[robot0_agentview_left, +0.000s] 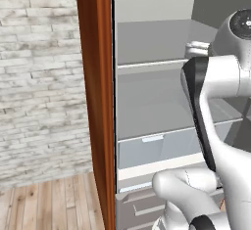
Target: Place the cold items (banana and broccoli) from the fridge in one tupperware on the dining counter. Place the warm items (kebab skewer and hot dog) in the stove area in another tupperware.
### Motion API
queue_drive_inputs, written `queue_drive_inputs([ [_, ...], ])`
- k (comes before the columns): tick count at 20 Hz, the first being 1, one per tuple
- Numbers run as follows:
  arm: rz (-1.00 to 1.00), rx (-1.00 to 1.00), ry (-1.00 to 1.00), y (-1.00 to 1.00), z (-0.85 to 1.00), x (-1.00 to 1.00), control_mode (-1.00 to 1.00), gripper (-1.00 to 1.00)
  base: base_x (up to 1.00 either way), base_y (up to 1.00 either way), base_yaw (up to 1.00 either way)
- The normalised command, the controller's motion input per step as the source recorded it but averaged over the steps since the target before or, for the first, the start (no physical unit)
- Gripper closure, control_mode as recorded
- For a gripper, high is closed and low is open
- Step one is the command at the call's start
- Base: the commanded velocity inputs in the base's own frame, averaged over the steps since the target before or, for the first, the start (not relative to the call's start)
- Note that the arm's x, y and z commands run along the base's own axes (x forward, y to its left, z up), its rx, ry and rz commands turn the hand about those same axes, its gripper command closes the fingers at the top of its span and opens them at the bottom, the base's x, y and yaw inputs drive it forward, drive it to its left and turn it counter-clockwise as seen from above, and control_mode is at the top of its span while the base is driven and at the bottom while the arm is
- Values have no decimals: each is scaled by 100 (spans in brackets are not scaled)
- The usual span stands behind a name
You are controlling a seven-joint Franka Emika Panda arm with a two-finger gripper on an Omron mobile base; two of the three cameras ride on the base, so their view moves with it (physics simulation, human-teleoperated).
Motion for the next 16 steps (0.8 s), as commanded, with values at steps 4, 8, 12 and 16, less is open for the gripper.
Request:
queue_drive_inputs([
  [4,0,0,4,20,-8,-36,100,100,-8,11,0],
  [8,0,0,0,0,0,0,100,100,-42,71,-35],
  [12,0,0,0,0,0,0,100,100,-63,54,-64],
  [16,0,0,0,0,0,0,100,100,-79,30,-78],
])
